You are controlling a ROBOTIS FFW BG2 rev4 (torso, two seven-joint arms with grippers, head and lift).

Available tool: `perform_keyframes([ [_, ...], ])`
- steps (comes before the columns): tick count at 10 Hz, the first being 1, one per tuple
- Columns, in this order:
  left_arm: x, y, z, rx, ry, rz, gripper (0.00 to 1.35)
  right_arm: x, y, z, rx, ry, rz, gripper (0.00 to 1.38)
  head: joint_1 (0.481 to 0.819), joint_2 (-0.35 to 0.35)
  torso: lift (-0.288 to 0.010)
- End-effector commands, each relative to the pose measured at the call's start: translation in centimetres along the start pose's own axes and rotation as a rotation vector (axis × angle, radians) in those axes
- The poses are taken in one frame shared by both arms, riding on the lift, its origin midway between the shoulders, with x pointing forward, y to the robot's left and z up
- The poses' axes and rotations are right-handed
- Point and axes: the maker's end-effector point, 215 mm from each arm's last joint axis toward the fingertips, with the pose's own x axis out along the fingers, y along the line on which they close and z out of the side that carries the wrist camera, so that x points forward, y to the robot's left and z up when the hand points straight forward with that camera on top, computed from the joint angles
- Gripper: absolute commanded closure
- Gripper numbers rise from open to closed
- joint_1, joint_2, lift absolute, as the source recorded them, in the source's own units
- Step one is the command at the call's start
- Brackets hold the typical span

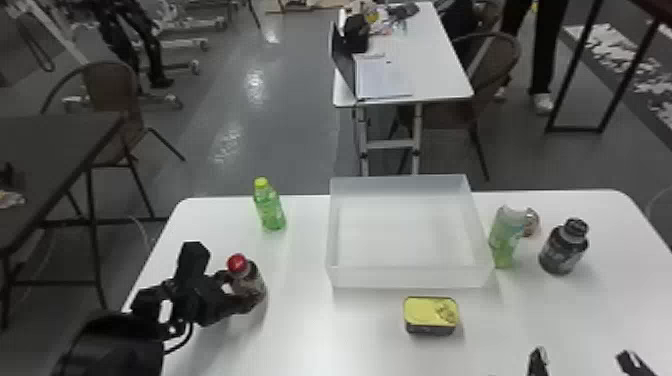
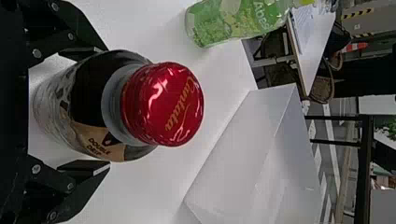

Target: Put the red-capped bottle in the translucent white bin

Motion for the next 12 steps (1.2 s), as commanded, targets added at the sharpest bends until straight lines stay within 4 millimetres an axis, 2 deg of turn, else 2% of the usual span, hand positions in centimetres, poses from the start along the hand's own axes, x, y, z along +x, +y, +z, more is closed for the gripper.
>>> perform_keyframes([
  [1,0.0,-0.2,0.0,0.007,-0.003,0.001,0.8,-0.1,0.0,-0.1,0.002,0.002,-0.001,0.12,0.695,0.151,0.0],
  [4,0.0,-0.4,1.3,0.03,-0.028,0.013,0.8,-0.1,0.0,-0.1,0.003,0.003,-0.001,0.12,0.695,0.145,0.0],
  [6,-1.7,-0.5,6.9,0.074,-0.09,0.083,0.82,-0.2,0.0,-0.3,0.003,0.008,-0.002,0.12,0.695,0.139,0.0],
  [7,-1.9,-1.4,9.7,0.082,-0.124,0.079,0.82,-0.3,0.1,-0.3,0.004,0.009,-0.001,0.12,0.695,0.136,0.0],
  [8,-1.5,-2.6,13.4,0.087,-0.167,0.067,0.82,-0.2,0.1,-0.3,0.005,0.009,0.0,0.12,0.695,0.123,0.0],
  [9,-1.0,-3.6,15.8,0.101,-0.178,0.046,0.82,-0.1,0.2,-0.3,0.006,0.008,0.002,0.12,0.695,0.097,0.0],
  [12,2.4,-8.0,21.8,0.159,-0.195,-0.058,0.82,-0.1,0.2,-0.4,0.009,0.009,0.0,0.12,0.695,0.019,0.0],
])
